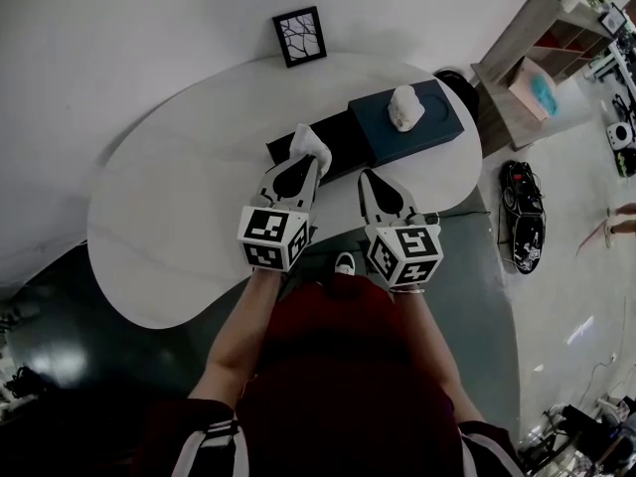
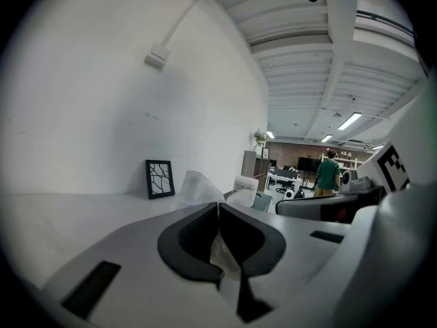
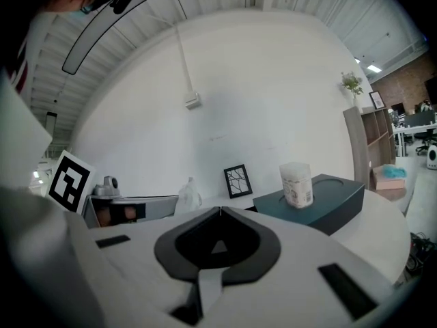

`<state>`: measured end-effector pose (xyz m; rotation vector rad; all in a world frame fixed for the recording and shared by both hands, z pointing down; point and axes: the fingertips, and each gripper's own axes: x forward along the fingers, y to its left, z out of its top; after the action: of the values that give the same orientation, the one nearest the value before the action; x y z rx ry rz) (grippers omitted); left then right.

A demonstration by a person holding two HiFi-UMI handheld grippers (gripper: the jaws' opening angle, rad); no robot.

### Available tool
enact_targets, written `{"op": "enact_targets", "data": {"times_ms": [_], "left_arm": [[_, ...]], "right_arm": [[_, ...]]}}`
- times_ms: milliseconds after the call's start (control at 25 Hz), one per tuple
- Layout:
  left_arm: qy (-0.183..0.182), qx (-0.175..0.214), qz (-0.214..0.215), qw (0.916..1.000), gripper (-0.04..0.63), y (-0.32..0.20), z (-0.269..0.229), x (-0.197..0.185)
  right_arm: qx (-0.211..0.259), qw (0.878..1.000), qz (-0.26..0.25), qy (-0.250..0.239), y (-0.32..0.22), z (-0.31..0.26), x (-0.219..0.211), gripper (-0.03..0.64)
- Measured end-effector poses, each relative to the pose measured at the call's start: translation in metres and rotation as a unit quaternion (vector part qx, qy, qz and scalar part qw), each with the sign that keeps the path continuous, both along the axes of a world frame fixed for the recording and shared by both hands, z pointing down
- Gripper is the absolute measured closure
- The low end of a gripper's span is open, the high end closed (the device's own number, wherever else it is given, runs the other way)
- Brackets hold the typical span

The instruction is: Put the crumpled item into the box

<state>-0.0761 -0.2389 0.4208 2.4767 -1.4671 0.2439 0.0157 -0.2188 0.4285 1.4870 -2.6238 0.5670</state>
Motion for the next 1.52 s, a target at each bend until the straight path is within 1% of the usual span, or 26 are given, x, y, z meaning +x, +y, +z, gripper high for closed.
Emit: {"op": "enact_targets", "data": {"times_ms": [160,320,520,800,1080,1280,1520], "left_arm": [[-0.008,-0.007,0.006,0.9999,0.566,-0.015,0.006,0.008],[-0.023,-0.019,0.010,0.9995,0.566,-0.027,0.015,0.013],[-0.034,-0.043,0.006,0.9985,0.566,-0.043,0.027,0.013],[-0.053,-0.062,0.014,0.9966,0.566,-0.056,0.041,0.022],[-0.085,-0.087,0.024,0.9922,0.566,-0.067,0.060,0.034],[-0.097,-0.107,0.034,0.9889,0.566,-0.075,0.070,0.038],[-0.128,-0.130,0.046,0.9821,0.566,-0.079,0.085,0.043]], "right_arm": [[-0.005,1.000,0.007,0.001,-0.012,0.003,0.011,0.601],[-0.014,1.000,0.015,0.000,-0.019,0.009,0.020,0.601],[-0.020,1.000,0.013,0.004,-0.025,0.014,0.027,0.601],[-0.030,0.999,0.017,0.002,-0.032,0.021,0.036,0.601],[-0.039,0.999,0.023,0.001,-0.040,0.028,0.045,0.601],[-0.045,0.999,0.028,0.001,-0.045,0.031,0.049,0.601],[-0.048,0.998,0.030,0.002,-0.049,0.035,0.053,0.601]]}}
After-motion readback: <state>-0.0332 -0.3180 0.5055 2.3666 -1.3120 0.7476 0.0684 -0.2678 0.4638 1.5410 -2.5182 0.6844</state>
